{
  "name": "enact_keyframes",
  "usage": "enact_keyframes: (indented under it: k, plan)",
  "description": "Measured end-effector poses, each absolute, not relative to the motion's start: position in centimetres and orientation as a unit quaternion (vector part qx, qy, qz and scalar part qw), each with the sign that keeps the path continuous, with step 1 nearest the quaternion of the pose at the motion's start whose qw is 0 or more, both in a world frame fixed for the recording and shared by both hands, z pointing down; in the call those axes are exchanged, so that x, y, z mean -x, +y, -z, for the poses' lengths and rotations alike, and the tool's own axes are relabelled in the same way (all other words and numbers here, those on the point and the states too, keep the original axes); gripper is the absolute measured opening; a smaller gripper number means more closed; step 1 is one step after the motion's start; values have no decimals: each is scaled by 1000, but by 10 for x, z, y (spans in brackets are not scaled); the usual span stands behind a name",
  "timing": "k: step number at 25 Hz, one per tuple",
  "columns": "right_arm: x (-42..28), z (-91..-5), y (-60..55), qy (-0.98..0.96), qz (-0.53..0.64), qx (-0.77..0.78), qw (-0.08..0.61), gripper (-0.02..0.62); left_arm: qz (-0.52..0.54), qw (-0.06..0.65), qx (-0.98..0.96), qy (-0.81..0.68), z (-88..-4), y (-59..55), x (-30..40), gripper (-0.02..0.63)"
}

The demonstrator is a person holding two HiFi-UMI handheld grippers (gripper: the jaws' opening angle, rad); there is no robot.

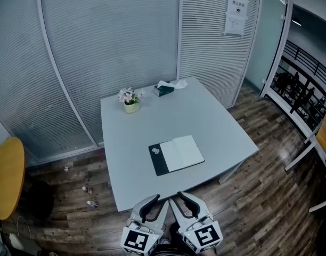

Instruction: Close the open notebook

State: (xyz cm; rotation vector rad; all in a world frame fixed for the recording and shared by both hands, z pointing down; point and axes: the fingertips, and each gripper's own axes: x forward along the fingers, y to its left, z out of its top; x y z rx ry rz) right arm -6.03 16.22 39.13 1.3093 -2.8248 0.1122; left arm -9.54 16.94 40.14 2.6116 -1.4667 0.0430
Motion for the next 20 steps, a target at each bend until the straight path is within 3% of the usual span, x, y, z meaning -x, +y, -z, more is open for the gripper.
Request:
enact_keyframes:
  k: [20]
  plan:
    - [40,-388,36,-924,-46,-380,15,104,-27,62,-854,-517,-403,42,77,100]
